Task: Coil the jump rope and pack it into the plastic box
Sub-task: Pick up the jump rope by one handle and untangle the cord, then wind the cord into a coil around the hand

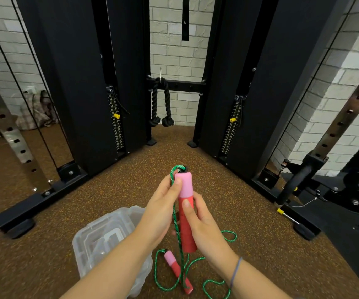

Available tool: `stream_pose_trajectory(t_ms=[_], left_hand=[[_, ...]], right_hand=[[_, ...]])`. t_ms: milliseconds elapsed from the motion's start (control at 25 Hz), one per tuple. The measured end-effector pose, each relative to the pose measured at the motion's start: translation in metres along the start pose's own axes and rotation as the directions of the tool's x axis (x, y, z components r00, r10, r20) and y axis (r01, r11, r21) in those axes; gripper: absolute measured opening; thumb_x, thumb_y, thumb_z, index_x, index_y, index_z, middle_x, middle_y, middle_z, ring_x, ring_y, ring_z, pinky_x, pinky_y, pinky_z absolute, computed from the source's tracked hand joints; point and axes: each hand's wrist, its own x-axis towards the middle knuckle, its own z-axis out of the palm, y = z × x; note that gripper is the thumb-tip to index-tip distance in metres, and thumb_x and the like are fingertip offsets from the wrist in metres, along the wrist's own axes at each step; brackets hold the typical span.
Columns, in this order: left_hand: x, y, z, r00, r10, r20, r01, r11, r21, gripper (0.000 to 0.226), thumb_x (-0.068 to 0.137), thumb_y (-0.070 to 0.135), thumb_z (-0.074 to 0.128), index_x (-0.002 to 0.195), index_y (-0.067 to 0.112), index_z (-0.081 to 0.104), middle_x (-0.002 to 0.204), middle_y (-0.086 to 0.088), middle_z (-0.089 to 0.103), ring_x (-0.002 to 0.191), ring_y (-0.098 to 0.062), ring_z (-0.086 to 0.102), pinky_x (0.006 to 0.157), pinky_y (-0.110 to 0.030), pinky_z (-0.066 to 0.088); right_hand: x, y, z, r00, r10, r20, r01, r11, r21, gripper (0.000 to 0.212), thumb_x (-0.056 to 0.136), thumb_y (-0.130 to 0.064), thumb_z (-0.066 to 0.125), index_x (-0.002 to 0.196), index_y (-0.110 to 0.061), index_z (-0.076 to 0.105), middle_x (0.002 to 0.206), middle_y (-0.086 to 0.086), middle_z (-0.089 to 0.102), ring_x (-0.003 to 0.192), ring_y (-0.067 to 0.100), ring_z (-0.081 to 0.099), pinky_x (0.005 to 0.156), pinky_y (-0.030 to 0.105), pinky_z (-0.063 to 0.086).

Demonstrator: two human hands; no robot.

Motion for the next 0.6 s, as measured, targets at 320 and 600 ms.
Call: stream_pose_trajectory(t_ms=[320, 600], left_hand=[[-0.001, 0.007, -0.007, 0.998, -0.028, -0.061, 0.04, 0.977, 0.208, 0.032, 0.089, 0.033, 0.06, 0.11, 0.011, 0.067, 0.11, 0.001, 0.073, 0.102, -0.008, 0.066, 0.082, -0.019, 0.05], [0.009, 0.048, -0.028, 0.999, -0.024, -0.039, 0.016, 0.983, -0.181, 0.02, 0.089, 0.03, 0.054, 0.092, 0.01, 0.053, 0.067, -0.002, 0.069, 0.06, -0.019, 0.07, 0.073, -0.04, 0.059]], right_hand=[[-0.003, 0.008, 0.014, 1.0, -0.018, 0.006, 0.018, 0.999, -0.043, 0.044, 0.086, -0.036, 0.06, 0.123, -0.023, 0.04, 0.099, -0.002, 0.064, 0.07, 0.002, 0.063, 0.071, 0.029, 0.052], [-0.012, 0.026, 0.018, 0.966, 0.107, 0.235, -0.112, 0.994, 0.01, 0.037, 0.075, -0.013, 0.067, 0.106, -0.004, 0.05, 0.056, -0.005, 0.061, 0.046, 0.008, 0.055, 0.053, 0.02, 0.047]])
